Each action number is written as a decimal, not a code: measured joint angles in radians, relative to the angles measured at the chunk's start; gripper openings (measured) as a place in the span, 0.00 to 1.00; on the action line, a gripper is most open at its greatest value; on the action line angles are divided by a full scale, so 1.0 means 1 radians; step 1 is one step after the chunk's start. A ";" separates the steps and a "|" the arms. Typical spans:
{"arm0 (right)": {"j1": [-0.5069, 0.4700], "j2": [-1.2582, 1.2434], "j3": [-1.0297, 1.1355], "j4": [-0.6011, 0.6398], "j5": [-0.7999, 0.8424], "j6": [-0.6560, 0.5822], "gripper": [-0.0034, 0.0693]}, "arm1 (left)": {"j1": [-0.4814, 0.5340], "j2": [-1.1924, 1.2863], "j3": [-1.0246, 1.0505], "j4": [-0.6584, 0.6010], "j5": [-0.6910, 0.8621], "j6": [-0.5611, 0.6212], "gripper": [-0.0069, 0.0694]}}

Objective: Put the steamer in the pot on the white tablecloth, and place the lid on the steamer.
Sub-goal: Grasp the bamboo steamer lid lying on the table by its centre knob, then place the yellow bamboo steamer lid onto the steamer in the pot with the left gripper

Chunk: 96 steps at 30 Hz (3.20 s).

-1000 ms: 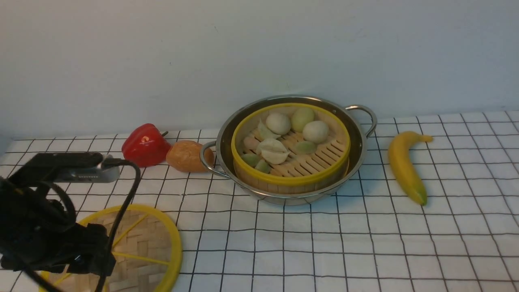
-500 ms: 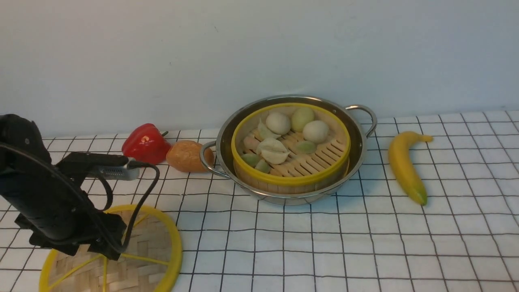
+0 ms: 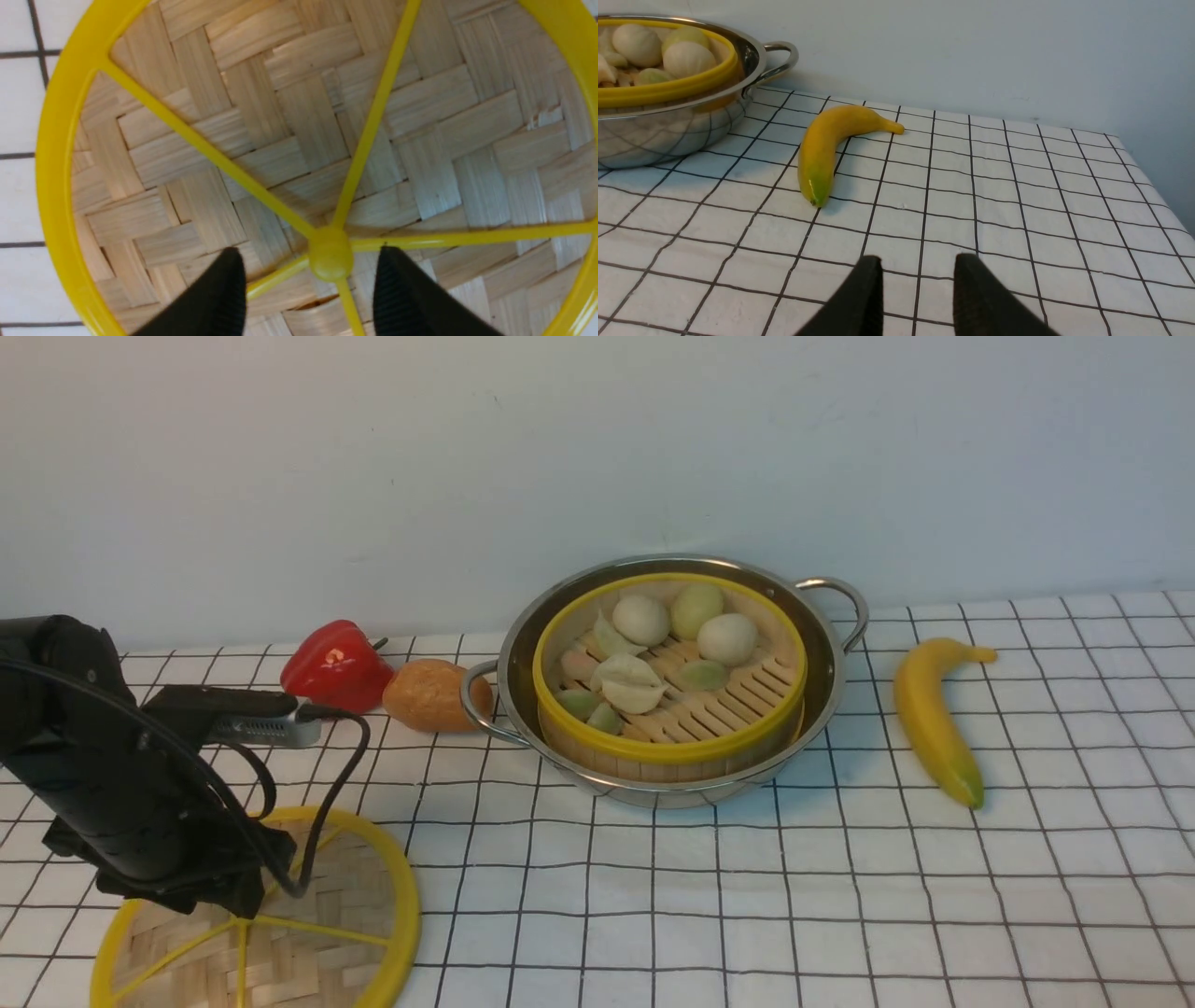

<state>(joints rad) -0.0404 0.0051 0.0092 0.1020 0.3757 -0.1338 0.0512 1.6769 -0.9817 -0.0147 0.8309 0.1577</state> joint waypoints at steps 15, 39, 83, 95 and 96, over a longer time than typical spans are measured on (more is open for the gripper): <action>0.000 0.000 0.000 0.000 0.000 0.000 0.38 | -0.002 0.000 0.000 -0.079 0.001 0.062 0.67; 0.000 0.000 0.000 0.000 0.000 0.000 0.38 | -0.002 0.064 -0.001 -0.033 0.005 0.029 0.39; 0.000 0.000 0.000 0.000 -0.002 0.001 0.38 | -0.408 0.541 -1.274 -0.187 0.389 0.700 0.24; 0.000 0.000 0.000 0.000 -0.002 0.001 0.38 | -0.410 0.633 -1.358 -0.183 0.395 0.774 0.24; 0.000 0.000 0.000 0.000 -0.002 0.001 0.38 | -0.410 0.633 -1.358 -0.183 0.395 0.800 0.24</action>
<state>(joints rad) -0.0404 0.0051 0.0092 0.1020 0.3739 -0.1328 -0.3587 2.3104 -2.3396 -0.1974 1.2257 0.9577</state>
